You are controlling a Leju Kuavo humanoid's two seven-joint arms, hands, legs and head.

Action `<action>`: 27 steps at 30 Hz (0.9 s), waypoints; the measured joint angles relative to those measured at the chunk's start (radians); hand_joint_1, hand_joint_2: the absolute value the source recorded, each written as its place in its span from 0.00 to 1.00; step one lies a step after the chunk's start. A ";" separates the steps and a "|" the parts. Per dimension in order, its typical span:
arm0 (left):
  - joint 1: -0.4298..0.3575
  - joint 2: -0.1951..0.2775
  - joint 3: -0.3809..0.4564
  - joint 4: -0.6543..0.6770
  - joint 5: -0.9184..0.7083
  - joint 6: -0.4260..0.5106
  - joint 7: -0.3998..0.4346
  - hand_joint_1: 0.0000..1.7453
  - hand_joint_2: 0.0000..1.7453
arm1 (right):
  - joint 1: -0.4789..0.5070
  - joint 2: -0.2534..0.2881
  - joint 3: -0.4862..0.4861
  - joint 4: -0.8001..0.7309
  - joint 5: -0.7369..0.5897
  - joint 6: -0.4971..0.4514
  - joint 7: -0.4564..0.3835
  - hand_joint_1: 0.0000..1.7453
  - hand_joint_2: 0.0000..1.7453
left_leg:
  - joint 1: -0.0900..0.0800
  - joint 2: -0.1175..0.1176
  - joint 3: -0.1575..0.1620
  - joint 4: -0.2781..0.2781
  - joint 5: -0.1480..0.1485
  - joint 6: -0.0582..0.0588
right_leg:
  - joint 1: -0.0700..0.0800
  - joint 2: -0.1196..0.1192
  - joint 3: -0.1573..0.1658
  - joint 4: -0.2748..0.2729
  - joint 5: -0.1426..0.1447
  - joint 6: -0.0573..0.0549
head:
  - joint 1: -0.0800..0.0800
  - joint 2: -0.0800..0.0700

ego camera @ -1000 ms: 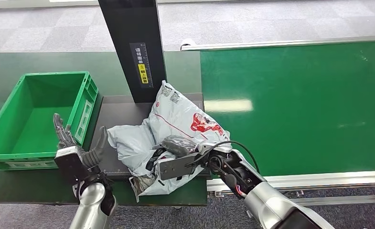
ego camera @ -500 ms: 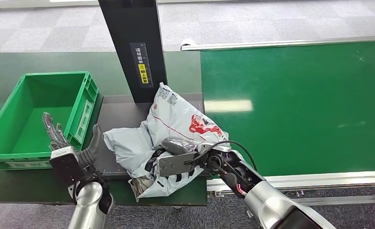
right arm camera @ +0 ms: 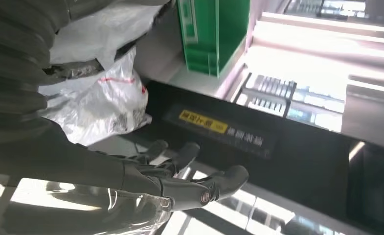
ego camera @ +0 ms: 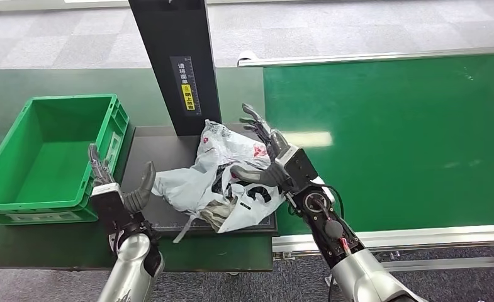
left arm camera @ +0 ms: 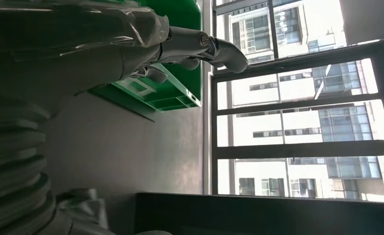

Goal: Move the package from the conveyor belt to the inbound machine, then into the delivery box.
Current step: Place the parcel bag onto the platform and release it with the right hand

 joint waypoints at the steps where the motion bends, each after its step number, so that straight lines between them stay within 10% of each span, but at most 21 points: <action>1: -0.004 0.000 -0.004 0.012 0.000 -0.007 0.000 0.00 1.00 | 0.011 0.001 -0.015 -0.017 0.012 -0.036 -0.006 0.00 1.00 | 0.000 0.000 0.000 0.000 0.000 0.000 | 0.000 0.000 0.000 0.000 0.000 0.000 | 0.000 0.000; 9: -0.053 -0.002 -0.028 0.115 -0.035 -0.064 0.000 0.00 1.00 | 0.092 0.001 -0.115 -0.148 0.007 -0.180 -0.056 0.00 1.00 | 0.000 0.000 0.000 0.000 0.000 0.000 | 0.000 0.000 0.000 0.000 0.000 0.000 | 0.000 0.000; 27: -0.102 -0.003 -0.064 0.229 -0.089 -0.088 0.006 0.00 1.00 | 0.174 0.000 -0.192 -0.256 -0.031 -0.172 -0.057 0.00 1.00 | 0.000 0.000 0.000 0.000 0.000 0.000 | 0.000 0.000 0.000 0.000 0.000 0.000 | 0.000 0.000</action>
